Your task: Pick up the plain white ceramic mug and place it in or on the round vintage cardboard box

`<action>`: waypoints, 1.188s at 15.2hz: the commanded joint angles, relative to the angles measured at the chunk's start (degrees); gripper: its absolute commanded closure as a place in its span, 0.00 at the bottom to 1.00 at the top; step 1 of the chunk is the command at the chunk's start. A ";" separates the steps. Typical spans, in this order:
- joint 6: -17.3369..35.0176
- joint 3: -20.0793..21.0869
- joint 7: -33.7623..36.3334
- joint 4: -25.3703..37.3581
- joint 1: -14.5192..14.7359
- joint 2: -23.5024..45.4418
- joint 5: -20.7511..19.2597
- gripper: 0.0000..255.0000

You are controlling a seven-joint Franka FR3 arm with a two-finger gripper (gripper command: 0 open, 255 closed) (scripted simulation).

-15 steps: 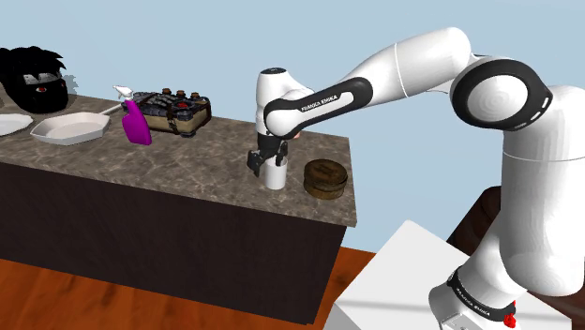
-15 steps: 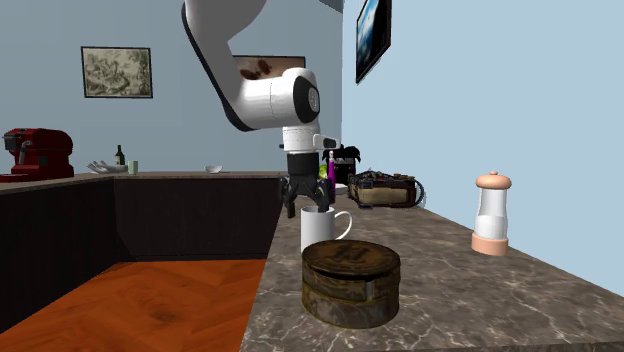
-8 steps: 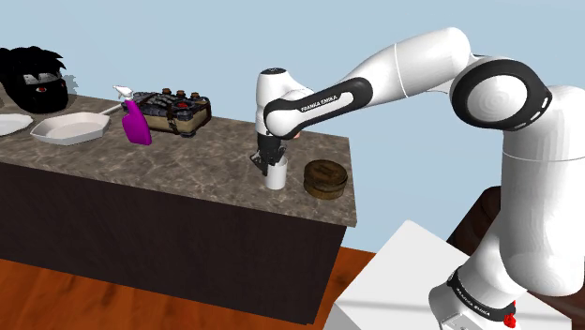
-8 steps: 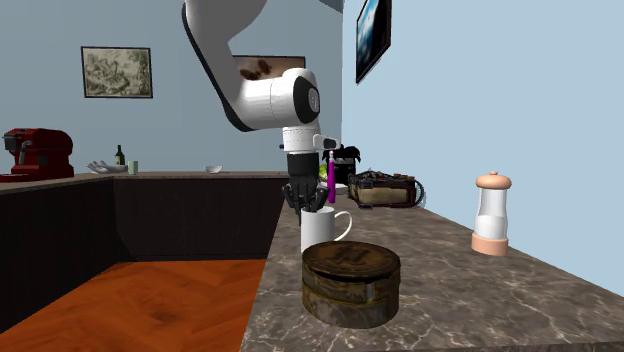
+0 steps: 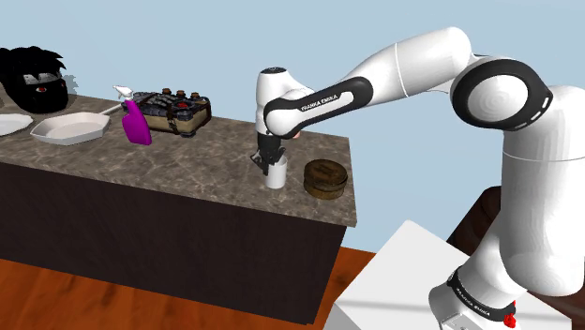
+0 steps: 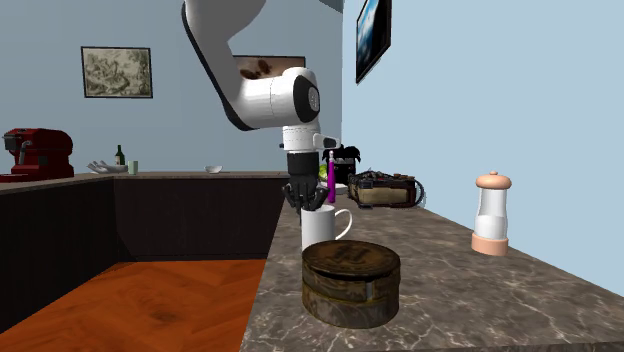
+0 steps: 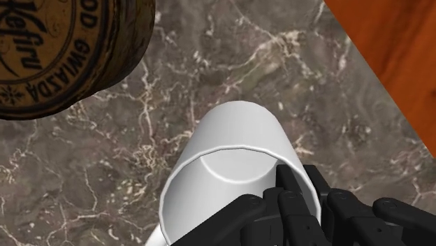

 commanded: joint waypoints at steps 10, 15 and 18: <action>-6.91 0.32 -0.68 4.04 -0.11 -2.94 0.73 1.00; -10.34 0.43 -0.95 6.52 -0.11 -3.90 1.00 1.00; -12.45 0.48 -1.10 8.21 -0.09 -4.33 1.12 1.00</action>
